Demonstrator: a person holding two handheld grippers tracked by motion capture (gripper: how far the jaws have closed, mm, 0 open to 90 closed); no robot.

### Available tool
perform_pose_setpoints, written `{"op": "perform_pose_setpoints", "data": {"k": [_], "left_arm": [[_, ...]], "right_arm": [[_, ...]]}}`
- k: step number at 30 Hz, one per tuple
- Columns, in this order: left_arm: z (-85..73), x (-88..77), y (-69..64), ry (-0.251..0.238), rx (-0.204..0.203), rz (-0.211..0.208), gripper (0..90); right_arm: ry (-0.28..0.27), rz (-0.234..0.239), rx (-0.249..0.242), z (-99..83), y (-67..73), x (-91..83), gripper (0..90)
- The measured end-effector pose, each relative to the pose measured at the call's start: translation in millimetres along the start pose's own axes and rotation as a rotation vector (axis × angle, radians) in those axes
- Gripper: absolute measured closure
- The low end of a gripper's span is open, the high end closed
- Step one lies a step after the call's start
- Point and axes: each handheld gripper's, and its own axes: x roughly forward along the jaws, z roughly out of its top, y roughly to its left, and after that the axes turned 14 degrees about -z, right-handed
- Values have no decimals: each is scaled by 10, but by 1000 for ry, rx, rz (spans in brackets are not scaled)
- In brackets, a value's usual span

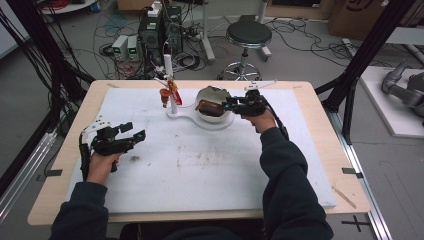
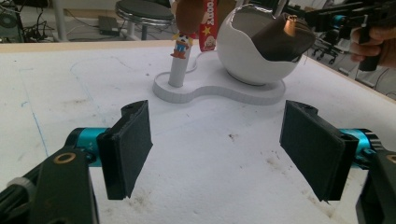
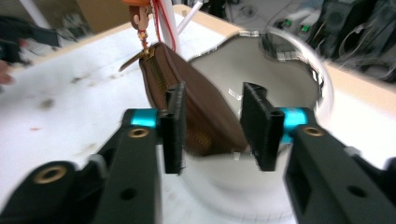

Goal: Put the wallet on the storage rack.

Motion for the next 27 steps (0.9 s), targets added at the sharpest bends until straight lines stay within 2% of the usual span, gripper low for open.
{"op": "perform_pose_setpoints", "data": {"k": [2,4,5,7,9,12,13,16,21,24,27], "left_arm": [[0,-2,3,-1,1,2,249],[3,-4,-1,-9,-1,2,250],[4,-8,1,-8,1,4,251],[7,-11,4,-14,0,10,251],[13,-19,3,-14,5,22,251],[39,-25,-2,-17,8,40,220],[52,-33,-1,-19,15,43,213],[92,-56,-7,-33,37,57,189],[102,-74,5,-32,73,77,193],[103,-69,5,-44,52,63,193],[107,-64,4,-69,19,55,187]], "right_arm": [[29,10,40,-35,-65,-52,550],[-17,-20,40,-87,-73,-150,545],[-39,-35,37,-110,-79,-198,506],[-11,-70,42,-129,-92,-288,411],[-4,-139,1,-160,-68,-399,385],[10,-238,-66,-237,-11,-575,291],[21,-266,-83,-275,6,-635,290],[33,-318,-100,-432,47,-810,262],[12,-368,-53,-731,88,-1044,242],[-15,-381,-4,-874,75,-1144,228],[-6,-393,28,-963,49,-1210,217]]}}
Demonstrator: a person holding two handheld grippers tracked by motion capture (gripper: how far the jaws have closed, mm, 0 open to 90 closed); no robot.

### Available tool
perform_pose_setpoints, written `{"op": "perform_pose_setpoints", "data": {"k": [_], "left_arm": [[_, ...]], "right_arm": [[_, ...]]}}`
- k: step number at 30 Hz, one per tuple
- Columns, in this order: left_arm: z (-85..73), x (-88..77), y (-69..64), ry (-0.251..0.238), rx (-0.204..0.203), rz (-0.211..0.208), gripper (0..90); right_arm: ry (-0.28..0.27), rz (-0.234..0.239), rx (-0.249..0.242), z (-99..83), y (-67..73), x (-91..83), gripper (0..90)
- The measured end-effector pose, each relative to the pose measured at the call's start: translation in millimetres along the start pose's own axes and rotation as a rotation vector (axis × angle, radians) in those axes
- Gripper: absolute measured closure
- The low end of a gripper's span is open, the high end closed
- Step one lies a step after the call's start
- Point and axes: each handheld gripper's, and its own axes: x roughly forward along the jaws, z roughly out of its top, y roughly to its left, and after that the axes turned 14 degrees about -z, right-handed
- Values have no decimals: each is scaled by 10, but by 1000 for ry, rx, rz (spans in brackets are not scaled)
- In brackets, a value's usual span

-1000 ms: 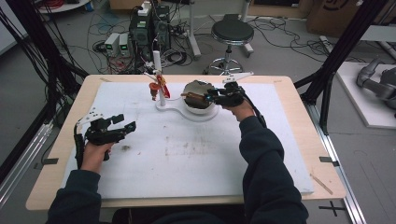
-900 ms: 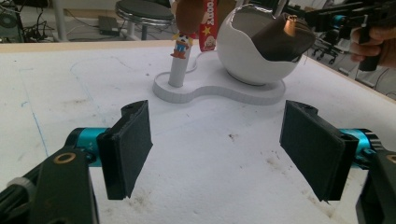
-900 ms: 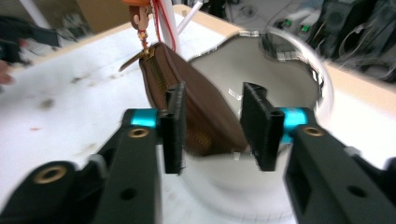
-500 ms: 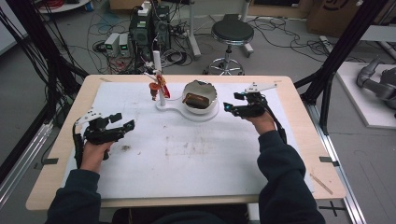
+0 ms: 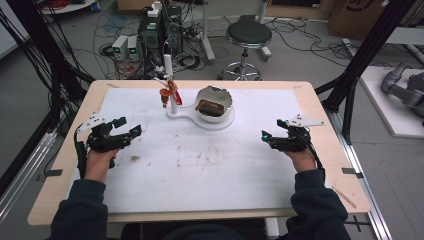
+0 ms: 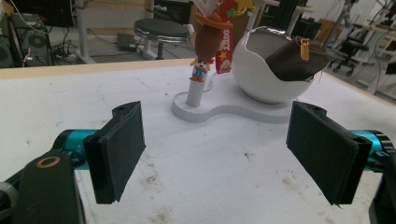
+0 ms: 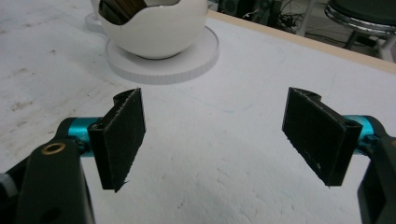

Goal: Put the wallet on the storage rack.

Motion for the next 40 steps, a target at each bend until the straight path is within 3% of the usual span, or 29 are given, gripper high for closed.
{"op": "perform_pose_setpoints", "data": {"k": [6,17,22,40], "left_arm": [[2,-13,-26,-6,24,11,186],[-50,-58,-18,-12,96,-26,244],[-60,-56,-22,-26,61,-36,238],[-88,16,-26,-3,50,-29,225]], "right_arm": [[5,-5,5,-86,-33,-39,217],[3,-33,-15,-75,31,-76,217],[-1,-30,-19,-64,58,-83,217],[7,-31,-9,-104,17,-89,217]]}}
